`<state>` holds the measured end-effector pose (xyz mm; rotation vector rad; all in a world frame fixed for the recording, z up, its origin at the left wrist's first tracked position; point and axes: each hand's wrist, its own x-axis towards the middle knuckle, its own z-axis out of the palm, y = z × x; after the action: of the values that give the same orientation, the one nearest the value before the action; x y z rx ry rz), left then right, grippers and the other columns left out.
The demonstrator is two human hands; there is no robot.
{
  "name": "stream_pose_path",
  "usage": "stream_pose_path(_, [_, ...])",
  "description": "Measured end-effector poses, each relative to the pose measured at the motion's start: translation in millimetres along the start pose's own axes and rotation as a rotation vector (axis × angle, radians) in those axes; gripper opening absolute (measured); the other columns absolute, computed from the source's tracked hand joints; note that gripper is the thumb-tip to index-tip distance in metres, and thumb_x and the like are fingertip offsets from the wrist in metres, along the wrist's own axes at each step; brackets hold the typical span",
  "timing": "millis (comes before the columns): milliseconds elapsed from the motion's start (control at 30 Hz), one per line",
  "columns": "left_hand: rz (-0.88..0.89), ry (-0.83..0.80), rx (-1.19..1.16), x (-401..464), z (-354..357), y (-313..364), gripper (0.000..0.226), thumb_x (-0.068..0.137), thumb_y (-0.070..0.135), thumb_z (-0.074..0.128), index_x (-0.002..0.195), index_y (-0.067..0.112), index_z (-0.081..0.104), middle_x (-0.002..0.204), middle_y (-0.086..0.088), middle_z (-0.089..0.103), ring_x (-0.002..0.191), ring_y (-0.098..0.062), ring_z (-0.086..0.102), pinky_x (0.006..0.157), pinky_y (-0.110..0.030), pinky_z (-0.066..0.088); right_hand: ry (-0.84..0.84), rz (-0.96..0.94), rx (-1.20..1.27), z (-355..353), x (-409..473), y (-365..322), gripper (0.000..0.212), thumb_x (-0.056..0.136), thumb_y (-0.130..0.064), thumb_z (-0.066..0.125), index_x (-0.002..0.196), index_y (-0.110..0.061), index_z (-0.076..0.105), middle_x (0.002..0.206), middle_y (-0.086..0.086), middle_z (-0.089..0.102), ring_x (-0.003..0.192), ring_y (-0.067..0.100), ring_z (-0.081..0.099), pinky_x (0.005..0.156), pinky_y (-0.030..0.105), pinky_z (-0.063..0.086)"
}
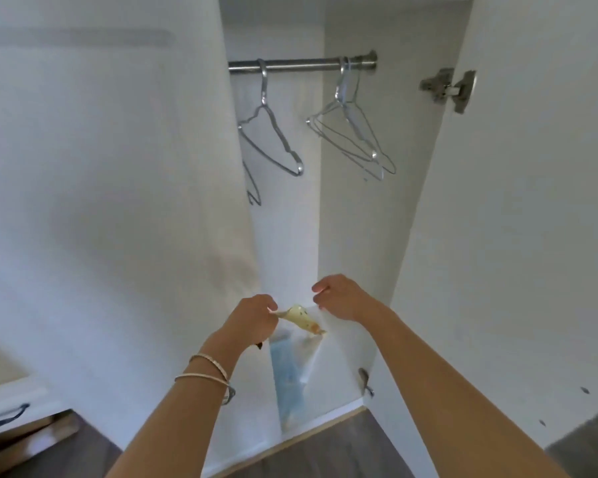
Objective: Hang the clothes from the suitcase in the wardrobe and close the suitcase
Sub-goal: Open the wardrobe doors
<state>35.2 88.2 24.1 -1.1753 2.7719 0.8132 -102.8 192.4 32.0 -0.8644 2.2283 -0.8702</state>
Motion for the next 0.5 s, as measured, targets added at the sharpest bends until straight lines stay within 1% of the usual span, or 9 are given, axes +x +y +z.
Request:
stream_pose_path(100, [-0.075, 0.037, -0.053, 1.4, -8.8, -41.0, 0.034, 0.091, 0.012, 0.044, 0.124, 0.011, 0.055, 0.133, -0.006, 0.054, 0.121, -0.021, 0.051, 0.097, -0.020, 0.036, -0.056, -0.097, -0.008, 21.9, 16.4, -44.6, 0.045, 0.088, -0.014, 0.051, 0.132, -0.015, 0.048, 0.130, 0.008, 0.056, 0.097, 0.018, 0.055, 0.078, 0.022, 0.043])
stream_pose_path(133, [-0.091, 0.040, -0.074, 2.9, -9.3, -49.9, 0.035, 0.091, 0.011, 0.044, 0.124, 0.011, 0.054, 0.133, -0.007, 0.054, 0.121, -0.022, 0.051, 0.095, -0.020, 0.036, -0.066, -0.131, -0.019, 26.7, 20.5, -56.8, 0.049, 0.090, -0.015, 0.050, 0.138, -0.014, 0.042, 0.134, 0.008, 0.053, 0.100, 0.018, 0.054, 0.080, 0.023, 0.042])
stream_pose_path(200, [-0.110, 0.028, -0.120, 7.4, -6.6, -60.7, 0.035, 0.091, 0.011, 0.044, 0.125, 0.012, 0.053, 0.133, -0.007, 0.053, 0.119, -0.021, 0.052, 0.091, -0.017, 0.036, -0.084, -0.179, -0.033, 31.9, 28.3, -74.6, 0.058, 0.093, -0.017, 0.049, 0.146, -0.015, 0.026, 0.145, 0.008, 0.042, 0.119, 0.022, 0.050, 0.093, 0.028, 0.040])
stream_pose_path(233, [-0.118, 0.018, -0.146, 11.0, -3.6, -65.2, 0.035, 0.091, 0.011, 0.044, 0.124, 0.012, 0.053, 0.134, -0.007, 0.053, 0.119, -0.021, 0.052, 0.090, -0.016, 0.036, -0.091, -0.188, -0.041, 33.8, 33.0, -81.6, 0.063, 0.094, -0.018, 0.048, 0.149, -0.017, 0.018, 0.149, 0.007, 0.036, 0.128, 0.024, 0.045, 0.099, 0.029, 0.038])
stream_pose_path(267, [-0.125, 0.009, -0.171, 15.1, 0.2, -69.2, 0.036, 0.090, 0.011, 0.044, 0.124, 0.013, 0.054, 0.134, -0.007, 0.052, 0.119, -0.020, 0.052, 0.090, -0.016, 0.036, -0.096, -0.191, -0.048, 35.7, 39.0, -87.7, 0.068, 0.094, -0.018, 0.048, 0.151, -0.019, 0.011, 0.152, 0.007, 0.031, 0.133, 0.024, 0.041, 0.101, 0.029, 0.037])
stream_pose_path(333, [-0.133, -0.007, -0.212, 22.6, 8.1, -73.2, 0.035, 0.089, 0.011, 0.045, 0.123, 0.015, 0.055, 0.136, -0.006, 0.051, 0.121, -0.020, 0.051, 0.090, -0.017, 0.036, -0.099, -0.192, -0.032, 37.7, 50.2, -97.6, 0.075, 0.092, -0.015, 0.050, 0.151, -0.021, 0.004, 0.154, 0.006, 0.027, 0.134, 0.024, 0.040, 0.097, 0.028, 0.038])
stream_pose_path(400, [-0.138, -0.040, -0.239, 30.9, 17.4, -77.3, 0.035, 0.089, 0.012, 0.045, 0.123, 0.015, 0.055, 0.136, -0.005, 0.050, 0.121, -0.021, 0.051, 0.089, -0.017, 0.036, -0.098, -0.209, 0.005, 41.6, 61.5, -107.5, 0.078, 0.089, -0.011, 0.053, 0.150, -0.022, 0.007, 0.152, 0.003, 0.031, 0.131, 0.022, 0.043, 0.090, 0.025, 0.040])
stream_pose_path(433, [-0.132, -0.059, -0.237, 34.0, 21.6, -78.0, 0.035, 0.090, 0.013, 0.044, 0.123, 0.015, 0.055, 0.136, -0.006, 0.050, 0.121, -0.022, 0.051, 0.091, -0.019, 0.038, -0.091, -0.225, 0.019, 43.3, 66.1, -111.4, 0.076, 0.087, -0.009, 0.055, 0.149, -0.021, 0.012, 0.148, 0.003, 0.037, 0.129, 0.022, 0.045, 0.088, 0.026, 0.041])
stream_pose_path(500, [-0.121, -0.102, -0.230, 38.3, 29.1, -79.0, 0.037, 0.090, 0.012, 0.043, 0.126, 0.014, 0.053, 0.138, -0.007, 0.048, 0.123, -0.023, 0.049, 0.097, -0.024, 0.039, -0.079, -0.248, 0.027, 48.0, 71.7, -116.5, 0.063, 0.085, -0.006, 0.055, 0.141, -0.017, 0.028, 0.133, 0.005, 0.049, 0.121, 0.023, 0.050, 0.088, 0.028, 0.044])
